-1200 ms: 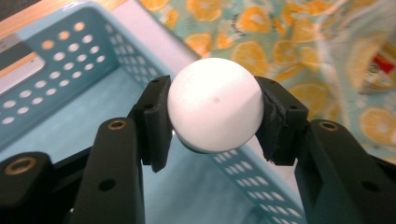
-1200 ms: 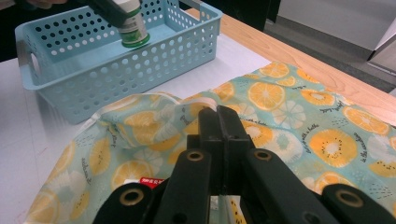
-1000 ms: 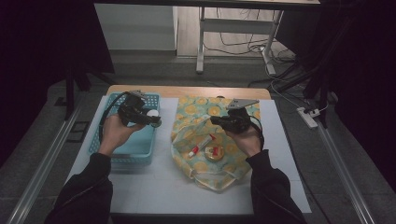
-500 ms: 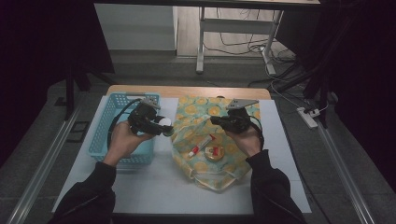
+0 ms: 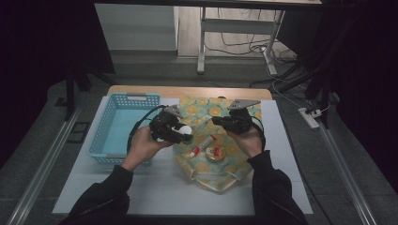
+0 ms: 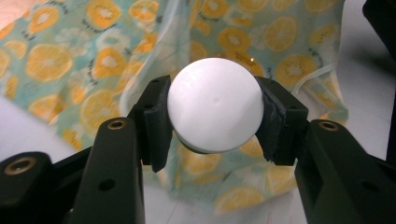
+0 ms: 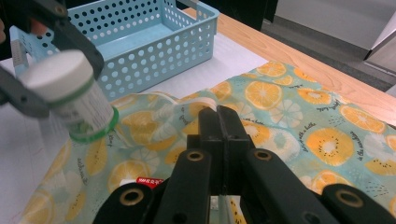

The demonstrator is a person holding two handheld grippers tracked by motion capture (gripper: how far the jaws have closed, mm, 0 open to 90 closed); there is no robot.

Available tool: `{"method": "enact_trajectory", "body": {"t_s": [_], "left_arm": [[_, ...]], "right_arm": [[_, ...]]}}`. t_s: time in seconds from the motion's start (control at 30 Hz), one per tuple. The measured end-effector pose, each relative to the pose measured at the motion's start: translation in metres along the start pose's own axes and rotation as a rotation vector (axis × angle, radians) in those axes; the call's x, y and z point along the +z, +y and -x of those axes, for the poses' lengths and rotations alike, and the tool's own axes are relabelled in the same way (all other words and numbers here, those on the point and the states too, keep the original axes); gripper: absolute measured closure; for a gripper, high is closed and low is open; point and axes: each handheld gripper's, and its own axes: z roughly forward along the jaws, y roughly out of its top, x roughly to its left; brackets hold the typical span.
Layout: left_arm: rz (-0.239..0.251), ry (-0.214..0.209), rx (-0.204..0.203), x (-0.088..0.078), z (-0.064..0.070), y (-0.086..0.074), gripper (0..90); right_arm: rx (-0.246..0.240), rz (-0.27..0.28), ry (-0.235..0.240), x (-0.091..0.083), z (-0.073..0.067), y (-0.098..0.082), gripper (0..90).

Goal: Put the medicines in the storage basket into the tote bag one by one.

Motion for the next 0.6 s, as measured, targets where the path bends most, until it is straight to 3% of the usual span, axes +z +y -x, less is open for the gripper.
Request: {"method": "enact_trajectory", "body": {"t_s": [0.33, 0.6], "left_arm": [[-0.021, 0.002, 0.045, 0.032, 0.012, 0.017, 50.4], [-0.026, 0.009, 0.051, 0.055, 0.014, 0.028, 50.3]], "right_arm": [[0.003, 0.003, -0.004, 0.000, 0.001, 0.000, 90.0], [0.005, 0.004, -0.006, 0.001, 0.002, -0.001, 90.0]]}}
